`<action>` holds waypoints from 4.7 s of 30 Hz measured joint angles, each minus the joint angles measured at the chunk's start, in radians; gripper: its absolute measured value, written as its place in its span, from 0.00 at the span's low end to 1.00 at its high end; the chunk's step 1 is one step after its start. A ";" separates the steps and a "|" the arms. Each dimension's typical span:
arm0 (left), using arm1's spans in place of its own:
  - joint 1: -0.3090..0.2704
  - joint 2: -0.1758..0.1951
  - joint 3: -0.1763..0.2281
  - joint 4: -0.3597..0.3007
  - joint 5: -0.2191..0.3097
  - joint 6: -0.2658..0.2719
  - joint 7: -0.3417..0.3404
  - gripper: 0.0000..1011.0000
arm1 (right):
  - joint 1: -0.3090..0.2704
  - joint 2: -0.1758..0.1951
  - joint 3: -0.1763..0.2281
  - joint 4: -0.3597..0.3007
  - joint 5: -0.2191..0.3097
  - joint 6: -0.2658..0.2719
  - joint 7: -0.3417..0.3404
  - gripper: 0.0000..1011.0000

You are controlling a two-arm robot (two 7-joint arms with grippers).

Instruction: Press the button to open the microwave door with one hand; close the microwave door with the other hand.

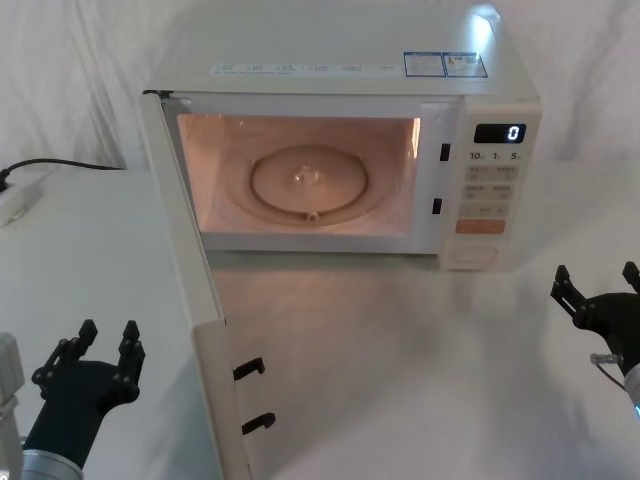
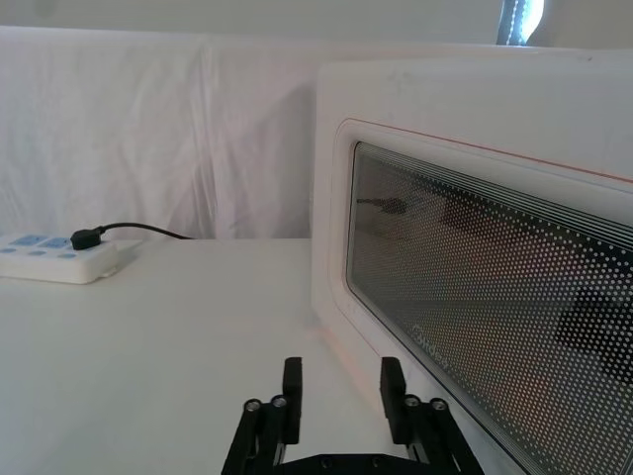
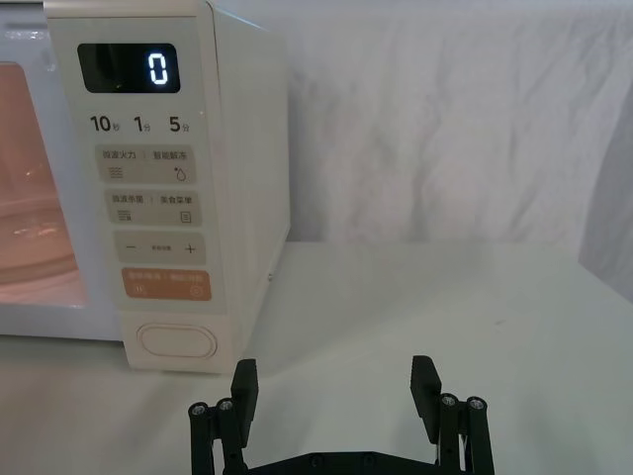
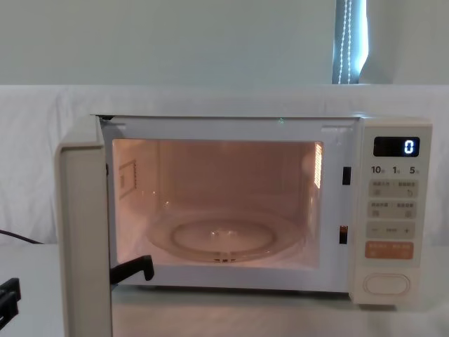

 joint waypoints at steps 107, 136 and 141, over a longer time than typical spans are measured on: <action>-0.243 0.198 0.095 -0.098 -0.352 0.206 -0.261 0.00 | 0.000 0.000 0.000 0.000 0.000 0.000 0.000 0.99; -0.550 0.066 0.300 0.158 -0.256 0.185 -0.208 0.00 | 0.000 0.000 0.000 0.000 0.000 0.000 0.000 0.99; -0.586 0.036 0.314 0.203 -0.238 0.190 -0.196 0.00 | 0.000 0.000 0.000 0.000 0.000 0.000 0.000 0.99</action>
